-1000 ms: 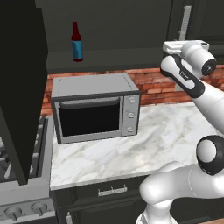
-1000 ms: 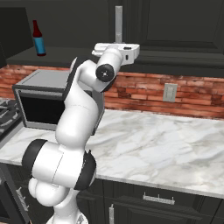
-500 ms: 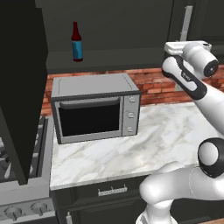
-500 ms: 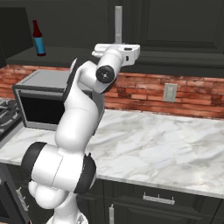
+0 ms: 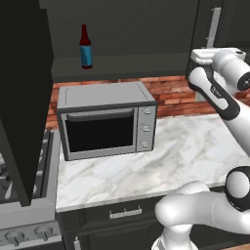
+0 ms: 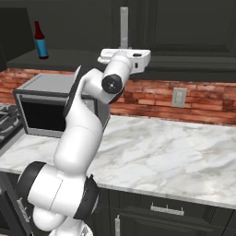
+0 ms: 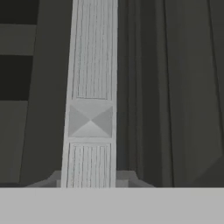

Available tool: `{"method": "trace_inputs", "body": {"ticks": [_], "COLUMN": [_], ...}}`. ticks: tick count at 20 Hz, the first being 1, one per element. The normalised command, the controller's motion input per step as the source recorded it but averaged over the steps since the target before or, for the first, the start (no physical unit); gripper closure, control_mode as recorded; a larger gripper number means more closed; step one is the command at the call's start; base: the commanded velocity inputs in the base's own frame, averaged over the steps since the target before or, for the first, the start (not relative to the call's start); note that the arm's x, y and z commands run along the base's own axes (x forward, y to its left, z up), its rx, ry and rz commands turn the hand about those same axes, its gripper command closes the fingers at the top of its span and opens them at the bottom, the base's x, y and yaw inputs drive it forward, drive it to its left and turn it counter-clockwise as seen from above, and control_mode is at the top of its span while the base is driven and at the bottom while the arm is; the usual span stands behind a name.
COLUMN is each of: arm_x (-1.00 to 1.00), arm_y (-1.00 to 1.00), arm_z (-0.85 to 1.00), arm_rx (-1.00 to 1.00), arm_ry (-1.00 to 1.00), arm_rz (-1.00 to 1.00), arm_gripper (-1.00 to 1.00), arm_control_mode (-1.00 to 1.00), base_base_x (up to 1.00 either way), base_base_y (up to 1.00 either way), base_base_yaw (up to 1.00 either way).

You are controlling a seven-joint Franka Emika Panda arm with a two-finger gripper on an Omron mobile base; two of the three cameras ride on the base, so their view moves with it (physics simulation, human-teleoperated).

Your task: Get the candle and the beer from the cabinet and move them to the dining counter.

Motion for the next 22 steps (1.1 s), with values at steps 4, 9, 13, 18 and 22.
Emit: {"method": "trace_inputs", "body": {"ticks": [4, 9, 13, 18, 22], "arm_x": [-0.51, -0.6, -0.66, -0.6, -0.57], "arm_y": [-0.52, -0.6, -0.66, -0.64, -0.64], "arm_z": [0.0, 0.01, 0.0, 0.0, 0.0], "arm_rx": [0.0, 0.0, 0.0, 0.0, 0.0], "arm_ry": [0.0, 0.0, 0.0, 0.0, 0.0], "arm_rz": [-0.05, -0.06, -0.05, -0.07, -0.07], "arm_gripper": [1.0, 1.0, 1.0, 1.0, 1.0], "arm_control_mode": [-1.0, -1.0, -1.0, -1.0, -1.0], "base_base_x": [0.0, 0.0, 0.0, 0.0, 0.0], "base_base_y": [0.0, 0.0, 0.0, 0.0, 0.0], "base_base_yaw": [0.0, 0.0, 0.0, 0.0, 0.0]}}
